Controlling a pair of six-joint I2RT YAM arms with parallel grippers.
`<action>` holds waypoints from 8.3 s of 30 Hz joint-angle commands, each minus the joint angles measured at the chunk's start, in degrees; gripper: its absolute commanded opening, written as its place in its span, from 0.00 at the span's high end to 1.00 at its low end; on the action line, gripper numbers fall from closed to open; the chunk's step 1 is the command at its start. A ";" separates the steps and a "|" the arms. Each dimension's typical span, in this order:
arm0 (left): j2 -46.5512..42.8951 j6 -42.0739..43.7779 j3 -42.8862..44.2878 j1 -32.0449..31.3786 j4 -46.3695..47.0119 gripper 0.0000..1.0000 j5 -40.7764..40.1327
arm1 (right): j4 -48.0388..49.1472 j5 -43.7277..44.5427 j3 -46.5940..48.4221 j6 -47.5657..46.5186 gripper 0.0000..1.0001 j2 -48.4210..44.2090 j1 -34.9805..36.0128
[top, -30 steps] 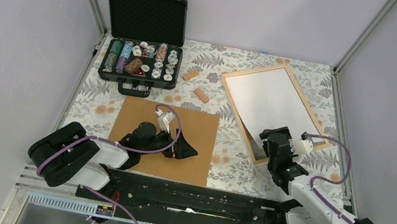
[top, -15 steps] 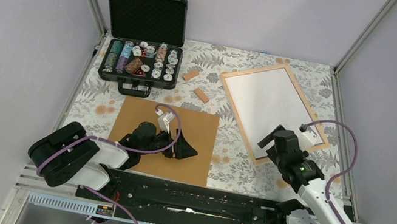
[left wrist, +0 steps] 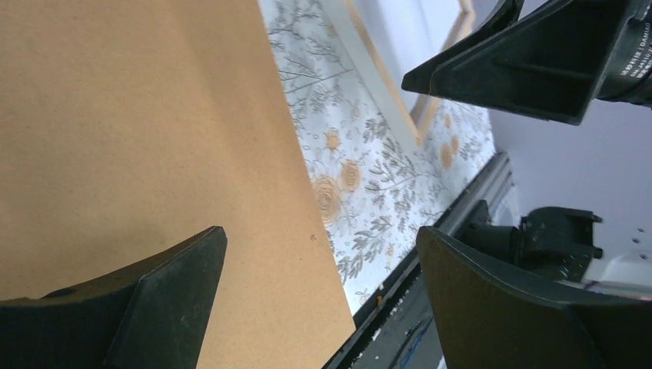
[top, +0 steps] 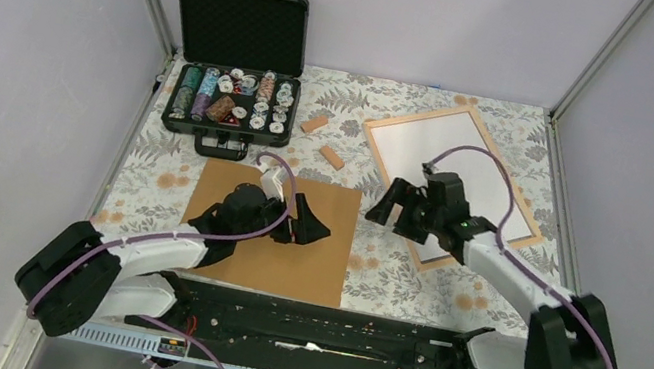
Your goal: Put the photo into the frame
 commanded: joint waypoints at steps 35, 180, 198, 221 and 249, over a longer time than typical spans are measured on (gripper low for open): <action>9.29 1.40 13.96 49.85 -13.09 0.01 -22.19 | 30.61 -16.04 -1.16 7.54 0.18 28.49 -0.14; -30.27 -18.23 -4.56 39.13 10.65 0.01 19.54 | 22.41 3.54 -7.35 6.42 0.04 -22.00 3.46; -34.41 -18.57 -6.89 39.05 -5.36 0.01 19.66 | 6.72 7.79 -16.63 39.65 0.02 -40.54 3.46; -8.64 -0.33 1.73 31.69 -19.76 0.01 5.52 | 4.99 -6.60 -8.20 -3.14 0.18 -5.75 -19.99; 13.44 -5.05 -5.01 30.26 7.15 0.01 10.31 | 41.79 -38.47 -20.55 9.22 0.37 7.84 -27.82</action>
